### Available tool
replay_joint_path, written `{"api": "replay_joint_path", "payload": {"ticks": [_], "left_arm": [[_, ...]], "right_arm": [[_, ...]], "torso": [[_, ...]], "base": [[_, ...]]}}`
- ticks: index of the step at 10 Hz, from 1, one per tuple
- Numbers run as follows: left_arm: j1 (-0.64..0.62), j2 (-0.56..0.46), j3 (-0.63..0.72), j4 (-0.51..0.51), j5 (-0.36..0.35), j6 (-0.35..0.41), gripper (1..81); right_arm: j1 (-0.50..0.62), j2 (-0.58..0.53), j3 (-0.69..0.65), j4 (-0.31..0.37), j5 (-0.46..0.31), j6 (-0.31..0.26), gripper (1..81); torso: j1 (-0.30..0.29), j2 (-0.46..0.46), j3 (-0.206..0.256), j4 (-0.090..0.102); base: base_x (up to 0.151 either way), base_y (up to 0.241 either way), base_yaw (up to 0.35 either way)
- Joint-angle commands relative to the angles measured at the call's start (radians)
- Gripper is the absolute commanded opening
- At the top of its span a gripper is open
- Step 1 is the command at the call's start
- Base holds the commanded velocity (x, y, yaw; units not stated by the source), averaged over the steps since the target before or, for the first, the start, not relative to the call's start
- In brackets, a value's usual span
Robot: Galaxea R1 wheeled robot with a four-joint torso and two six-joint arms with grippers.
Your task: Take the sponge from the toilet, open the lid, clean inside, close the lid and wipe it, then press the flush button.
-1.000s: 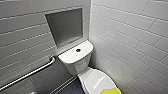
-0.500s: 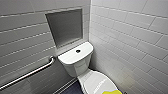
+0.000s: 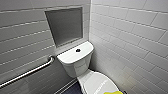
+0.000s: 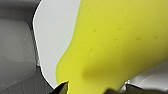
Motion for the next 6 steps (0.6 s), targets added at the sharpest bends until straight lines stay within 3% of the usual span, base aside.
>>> {"api": "replay_joint_path", "payload": {"ticks": [1, 6], "left_arm": [[0.011, 0.0, 0.008, 0.01, 0.075, 0.002, 81.1], [0.011, 0.0, -0.009, -0.007, 0.079, 0.0, 81.1]], "right_arm": [[0.124, -0.049, 0.025, 0.009, -0.04, 0.014, 81.1], [0.106, -0.017, -0.043, 0.009, -0.04, 0.082, 81.1]], "torso": [[-0.001, 0.002, 0.0, 0.0], [0.031, -0.048, -0.001, 0.0]], "base": [[0.0, 0.0, 0.0], [0.0, 0.0, 0.0]]}}
